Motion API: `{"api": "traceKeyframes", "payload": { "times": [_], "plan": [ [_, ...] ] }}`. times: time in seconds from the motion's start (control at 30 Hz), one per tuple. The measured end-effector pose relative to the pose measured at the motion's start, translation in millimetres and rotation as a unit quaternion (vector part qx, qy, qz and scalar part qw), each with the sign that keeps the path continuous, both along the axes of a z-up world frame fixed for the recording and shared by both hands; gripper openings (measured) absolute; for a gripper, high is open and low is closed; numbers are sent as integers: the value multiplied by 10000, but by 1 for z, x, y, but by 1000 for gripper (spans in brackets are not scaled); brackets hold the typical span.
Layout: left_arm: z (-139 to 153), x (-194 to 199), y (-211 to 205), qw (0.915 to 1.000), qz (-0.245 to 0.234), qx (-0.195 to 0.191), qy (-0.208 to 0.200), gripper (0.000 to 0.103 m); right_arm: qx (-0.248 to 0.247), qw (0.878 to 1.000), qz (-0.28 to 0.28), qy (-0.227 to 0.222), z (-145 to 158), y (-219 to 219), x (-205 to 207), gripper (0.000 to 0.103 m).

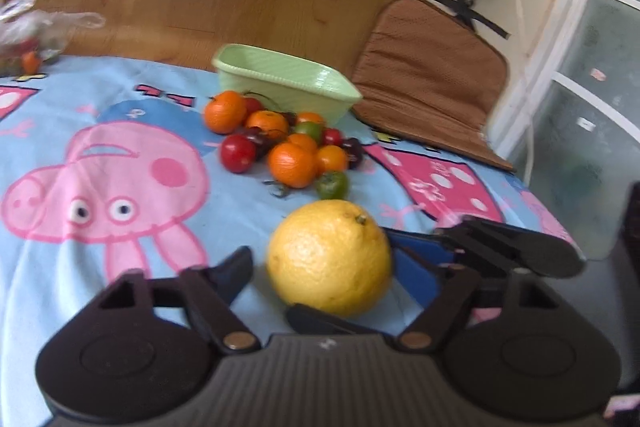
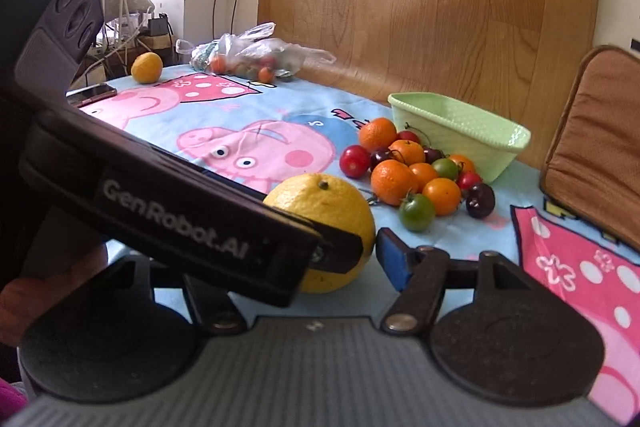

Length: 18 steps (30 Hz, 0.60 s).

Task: Organize fruits
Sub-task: 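Close the left gripper on the grapefruit and lift it, then lower the grapefruit into the green bowl and open the left gripper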

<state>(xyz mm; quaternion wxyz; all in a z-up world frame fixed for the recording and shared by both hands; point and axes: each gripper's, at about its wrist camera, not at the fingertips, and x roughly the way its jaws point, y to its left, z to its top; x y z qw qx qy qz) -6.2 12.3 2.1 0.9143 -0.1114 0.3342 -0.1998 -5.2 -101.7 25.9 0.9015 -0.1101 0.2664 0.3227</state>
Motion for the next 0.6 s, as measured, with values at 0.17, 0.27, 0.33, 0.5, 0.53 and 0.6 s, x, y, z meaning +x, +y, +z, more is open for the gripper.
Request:
{"api": "traceKeyframes", "payload": {
  "times": [0.17, 0.27, 0.33, 0.5, 0.53, 0.6],
  "plan": [
    [35, 15, -8, 9993, 27, 80, -378, 69, 321, 9994, -127, -75, 11, -7, 7, 68],
    [68, 52, -17, 9971, 17, 236, -722, 69, 442, 9971, -177, -596, 34, -10, 27, 68],
    [81, 89, -26, 9959, 19, 388, -820, 69, 451, 9950, -256, -856, 48, -10, 56, 69],
    [74, 187, -39, 9985, 5, 401, -371, 69, 416, 9954, -627, -600, 50, -12, 147, 69],
    [69, 201, -42, 9987, -6, 409, -287, 69, 410, 9956, -689, -486, 46, -13, 163, 69],
    [57, 223, -48, 9989, 7, 454, -143, 69, 439, 9955, -817, -205, 37, -17, 191, 69]
  ]
}}
